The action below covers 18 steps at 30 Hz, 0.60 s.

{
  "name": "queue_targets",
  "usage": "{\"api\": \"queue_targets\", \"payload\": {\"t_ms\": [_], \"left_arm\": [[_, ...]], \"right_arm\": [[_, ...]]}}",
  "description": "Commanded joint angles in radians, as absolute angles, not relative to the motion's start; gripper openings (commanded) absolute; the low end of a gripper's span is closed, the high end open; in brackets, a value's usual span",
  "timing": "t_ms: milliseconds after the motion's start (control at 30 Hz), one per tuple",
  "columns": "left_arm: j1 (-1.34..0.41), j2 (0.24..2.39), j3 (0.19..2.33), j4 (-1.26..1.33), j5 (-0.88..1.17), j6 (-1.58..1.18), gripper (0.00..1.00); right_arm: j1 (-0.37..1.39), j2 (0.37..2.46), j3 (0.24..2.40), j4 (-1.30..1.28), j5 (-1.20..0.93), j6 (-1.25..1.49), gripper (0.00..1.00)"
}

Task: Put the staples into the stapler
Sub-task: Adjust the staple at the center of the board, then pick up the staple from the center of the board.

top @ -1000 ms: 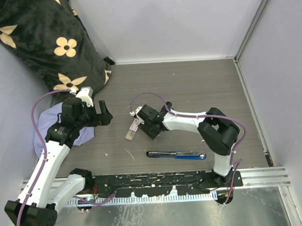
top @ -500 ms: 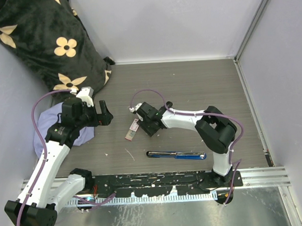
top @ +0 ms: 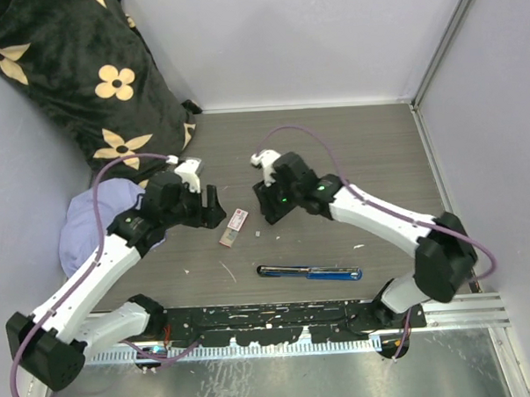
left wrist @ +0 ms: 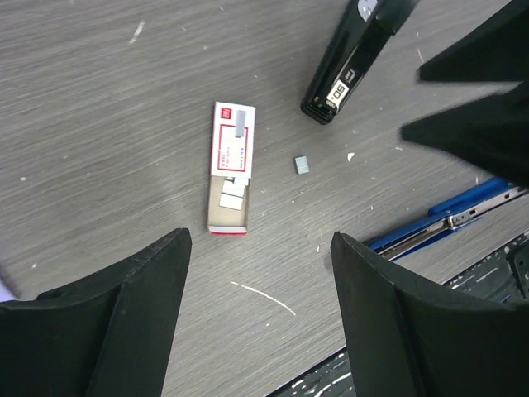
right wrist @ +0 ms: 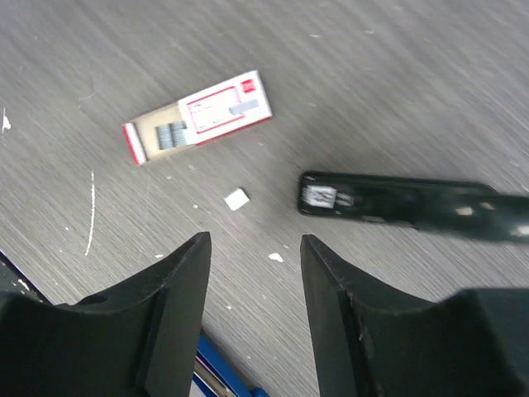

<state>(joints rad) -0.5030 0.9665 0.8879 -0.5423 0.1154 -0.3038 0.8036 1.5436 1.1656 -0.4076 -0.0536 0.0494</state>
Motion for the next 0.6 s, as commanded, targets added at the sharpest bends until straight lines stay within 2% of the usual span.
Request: {"api": "queue_targets", "payload": {"t_ms": [0,267,567], "left_arm": [[-0.601,1.052,0.901,-0.443,0.048,-0.333,0.69],[-0.813,1.308,0.958,-0.388,-0.079,-0.472,0.57],[-0.883,1.55,1.05,-0.369,-0.23,-0.568,0.57]], "right_arm": [[0.656,1.394,1.054,-0.403,-0.112,0.124,0.55],[0.336,1.239,0.889,-0.381,-0.063,0.238,0.57],[0.278,1.165,0.848,-0.345,-0.008,0.261,0.58]]}}
